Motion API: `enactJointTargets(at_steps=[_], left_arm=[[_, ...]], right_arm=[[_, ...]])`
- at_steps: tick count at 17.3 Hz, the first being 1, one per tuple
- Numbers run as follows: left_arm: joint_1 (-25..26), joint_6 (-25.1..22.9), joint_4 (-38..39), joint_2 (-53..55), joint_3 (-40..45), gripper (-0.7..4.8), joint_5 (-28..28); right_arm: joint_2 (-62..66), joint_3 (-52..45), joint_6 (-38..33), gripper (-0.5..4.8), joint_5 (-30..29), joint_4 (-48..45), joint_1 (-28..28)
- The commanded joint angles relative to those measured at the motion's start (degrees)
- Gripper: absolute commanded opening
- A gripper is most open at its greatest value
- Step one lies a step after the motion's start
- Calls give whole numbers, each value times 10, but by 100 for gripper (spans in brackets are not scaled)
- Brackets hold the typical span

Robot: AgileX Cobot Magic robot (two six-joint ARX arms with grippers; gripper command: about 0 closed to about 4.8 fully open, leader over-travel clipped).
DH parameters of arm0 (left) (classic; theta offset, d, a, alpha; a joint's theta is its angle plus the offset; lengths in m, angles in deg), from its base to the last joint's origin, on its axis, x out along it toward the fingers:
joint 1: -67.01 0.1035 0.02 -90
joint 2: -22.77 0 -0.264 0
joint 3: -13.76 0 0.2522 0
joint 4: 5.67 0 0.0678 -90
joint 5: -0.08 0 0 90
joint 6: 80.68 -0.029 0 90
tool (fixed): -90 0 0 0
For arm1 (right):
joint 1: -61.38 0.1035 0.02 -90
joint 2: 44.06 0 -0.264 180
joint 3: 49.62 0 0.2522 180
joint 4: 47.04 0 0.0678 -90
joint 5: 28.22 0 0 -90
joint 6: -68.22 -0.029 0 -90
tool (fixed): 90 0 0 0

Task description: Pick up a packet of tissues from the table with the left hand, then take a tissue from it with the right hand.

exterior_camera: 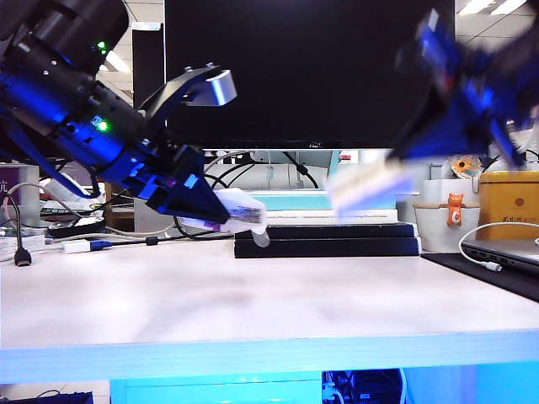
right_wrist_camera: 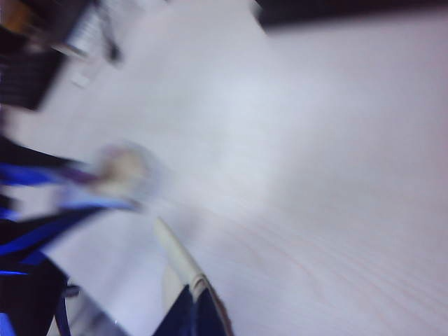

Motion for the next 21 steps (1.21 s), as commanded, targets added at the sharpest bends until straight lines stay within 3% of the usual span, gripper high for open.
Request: enactJointTargets(at_steps=[1, 5, 10, 13, 14, 16, 17, 21], left_arm=[[4, -1, -12, -3, 0, 168, 34], [10, 0, -60, -3, 18, 168, 44], [31, 4, -63, 2, 36, 164, 38], [31, 4, -59, 2, 36, 180, 33], [31, 4, -59, 2, 36, 225, 33], [31, 11, -60, 2, 36, 447, 21], [31, 25, -62, 2, 36, 479, 4], [31, 43, -65, 1, 36, 479, -35]], right_arm=[[54, 1, 2, -6, 4, -46, 0], [104, 1, 2, -6, 31, -78, 0], [115, 1, 10, 0, 73, -95, 0], [115, 1, 10, 61, 86, -97, 0], [115, 1, 10, 101, 95, -97, 0], [115, 1, 10, 264, 133, -96, 0], [115, 1, 10, 340, 150, -95, 0], [115, 1, 10, 351, 161, -97, 0]])
